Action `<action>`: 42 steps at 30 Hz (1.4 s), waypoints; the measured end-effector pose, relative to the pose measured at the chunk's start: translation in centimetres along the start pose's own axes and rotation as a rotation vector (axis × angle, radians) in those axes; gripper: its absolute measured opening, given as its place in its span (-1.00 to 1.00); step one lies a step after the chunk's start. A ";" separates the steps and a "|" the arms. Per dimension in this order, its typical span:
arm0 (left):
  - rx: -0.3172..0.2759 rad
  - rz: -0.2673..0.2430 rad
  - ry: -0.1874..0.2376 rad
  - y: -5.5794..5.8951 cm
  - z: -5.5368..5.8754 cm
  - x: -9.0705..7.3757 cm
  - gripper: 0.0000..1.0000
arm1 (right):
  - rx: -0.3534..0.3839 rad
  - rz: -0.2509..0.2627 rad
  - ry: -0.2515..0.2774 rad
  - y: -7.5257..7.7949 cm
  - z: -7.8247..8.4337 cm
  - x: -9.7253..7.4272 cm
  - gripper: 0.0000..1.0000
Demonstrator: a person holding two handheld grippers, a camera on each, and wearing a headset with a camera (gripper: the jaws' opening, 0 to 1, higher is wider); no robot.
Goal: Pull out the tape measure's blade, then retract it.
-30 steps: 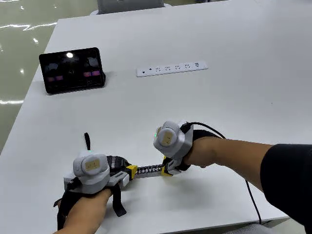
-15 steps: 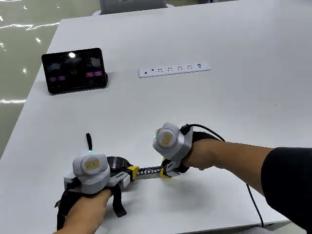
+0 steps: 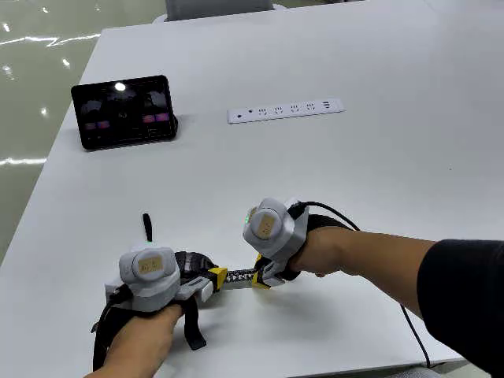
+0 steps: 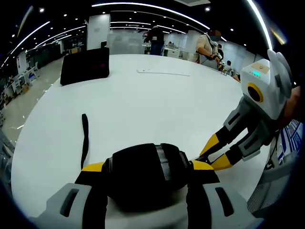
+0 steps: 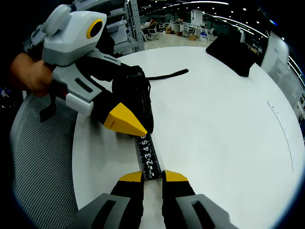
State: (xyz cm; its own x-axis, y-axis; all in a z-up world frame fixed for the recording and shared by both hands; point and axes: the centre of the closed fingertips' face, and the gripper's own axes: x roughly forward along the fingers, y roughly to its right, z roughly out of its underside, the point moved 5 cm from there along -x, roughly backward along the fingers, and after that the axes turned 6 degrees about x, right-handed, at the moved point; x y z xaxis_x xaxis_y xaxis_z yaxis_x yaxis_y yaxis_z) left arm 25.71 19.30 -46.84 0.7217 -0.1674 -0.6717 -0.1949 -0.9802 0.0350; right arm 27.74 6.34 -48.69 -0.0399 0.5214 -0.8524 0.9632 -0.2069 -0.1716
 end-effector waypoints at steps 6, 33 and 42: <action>-0.001 0.002 0.000 -0.1 0.0 -0.1 0.25 | 0.007 -0.014 0.029 -0.2 -0.3 0.2 -0.79; -0.015 0.004 -0.009 -0.1 0.1 -0.2 0.25 | -0.086 -0.031 0.060 -0.5 -1.5 0.7 -0.78; -0.018 0.004 -0.012 -0.1 0.1 -0.2 0.25 | -0.091 -0.038 0.078 -0.6 -2.0 1.1 -0.78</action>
State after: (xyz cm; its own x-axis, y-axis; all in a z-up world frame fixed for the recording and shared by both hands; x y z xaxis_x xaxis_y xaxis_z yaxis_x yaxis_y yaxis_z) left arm 25.55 19.45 -46.82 0.7127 -0.1698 -0.6806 -0.1855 -0.9813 0.0505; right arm 27.65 8.65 -48.56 -0.0594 0.5912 -0.8044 0.9817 -0.1114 -0.1543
